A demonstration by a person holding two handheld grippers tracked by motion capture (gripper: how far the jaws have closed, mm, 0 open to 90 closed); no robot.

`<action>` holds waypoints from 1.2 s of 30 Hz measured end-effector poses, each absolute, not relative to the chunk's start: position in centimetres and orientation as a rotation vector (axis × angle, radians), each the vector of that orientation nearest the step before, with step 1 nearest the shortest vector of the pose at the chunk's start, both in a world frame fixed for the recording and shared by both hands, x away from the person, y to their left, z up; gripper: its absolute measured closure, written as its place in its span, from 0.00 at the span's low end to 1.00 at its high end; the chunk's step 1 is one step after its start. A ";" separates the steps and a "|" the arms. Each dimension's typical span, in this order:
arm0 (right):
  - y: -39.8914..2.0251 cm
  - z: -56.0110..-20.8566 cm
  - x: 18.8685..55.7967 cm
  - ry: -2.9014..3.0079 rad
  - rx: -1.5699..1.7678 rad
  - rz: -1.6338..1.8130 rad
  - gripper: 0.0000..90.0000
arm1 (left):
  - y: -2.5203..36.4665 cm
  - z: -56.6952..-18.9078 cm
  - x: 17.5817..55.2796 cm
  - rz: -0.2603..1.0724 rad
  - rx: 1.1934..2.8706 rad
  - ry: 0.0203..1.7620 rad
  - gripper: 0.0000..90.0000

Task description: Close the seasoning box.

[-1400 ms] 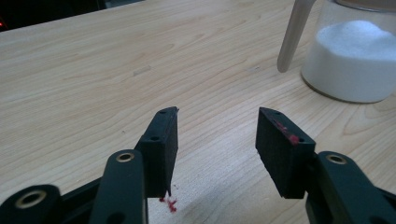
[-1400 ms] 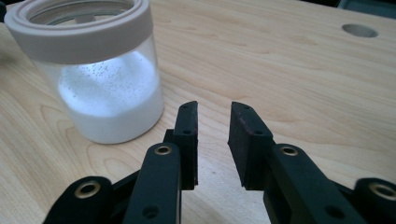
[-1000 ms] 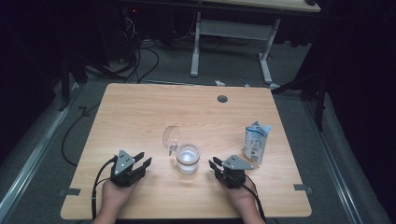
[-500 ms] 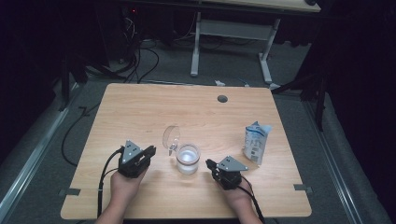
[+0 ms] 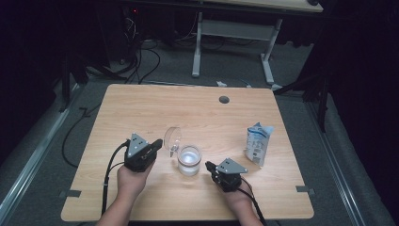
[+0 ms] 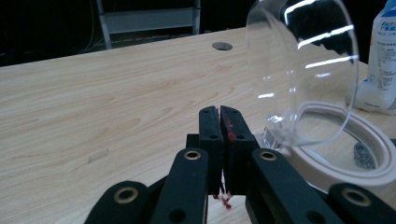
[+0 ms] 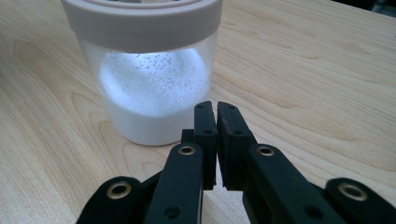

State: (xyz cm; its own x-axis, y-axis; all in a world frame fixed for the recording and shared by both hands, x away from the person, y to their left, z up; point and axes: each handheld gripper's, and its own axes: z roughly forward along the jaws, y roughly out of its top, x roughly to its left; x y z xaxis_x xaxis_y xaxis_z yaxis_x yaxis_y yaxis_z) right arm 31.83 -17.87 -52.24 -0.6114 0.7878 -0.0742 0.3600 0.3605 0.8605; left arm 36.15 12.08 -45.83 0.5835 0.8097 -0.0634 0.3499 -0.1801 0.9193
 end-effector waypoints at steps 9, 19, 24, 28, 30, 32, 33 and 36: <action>-17.6 -52.0 31.7 2.149 0.972 1.182 0.98 | 11.6 -45.5 36.3 0.546 1.769 0.943 1.00; -17.2 -52.0 31.6 2.159 0.952 1.176 0.99 | 11.0 -45.4 36.0 0.530 1.755 0.918 1.00; -17.1 -52.1 31.6 2.158 0.947 1.172 0.99 | 10.4 -45.3 35.7 0.528 1.758 0.891 1.00; -17.1 -52.2 31.6 2.164 0.952 1.173 0.99 | 10.2 -45.3 35.5 0.529 1.763 0.885 1.00; -17.0 -52.2 31.6 2.166 0.950 1.172 0.99 | 10.1 -45.3 35.3 0.522 1.764 0.878 1.00; -17.0 -52.3 31.6 2.168 0.951 1.171 0.99 | 9.9 -45.2 35.2 0.520 1.769 0.871 1.00; -17.0 -52.3 31.6 2.170 0.945 1.169 0.99 | 9.8 -45.2 35.1 0.518 1.768 0.866 1.00; -17.1 -52.3 31.6 2.170 0.950 1.171 0.99 | 9.7 -45.3 35.0 0.511 1.767 0.864 1.00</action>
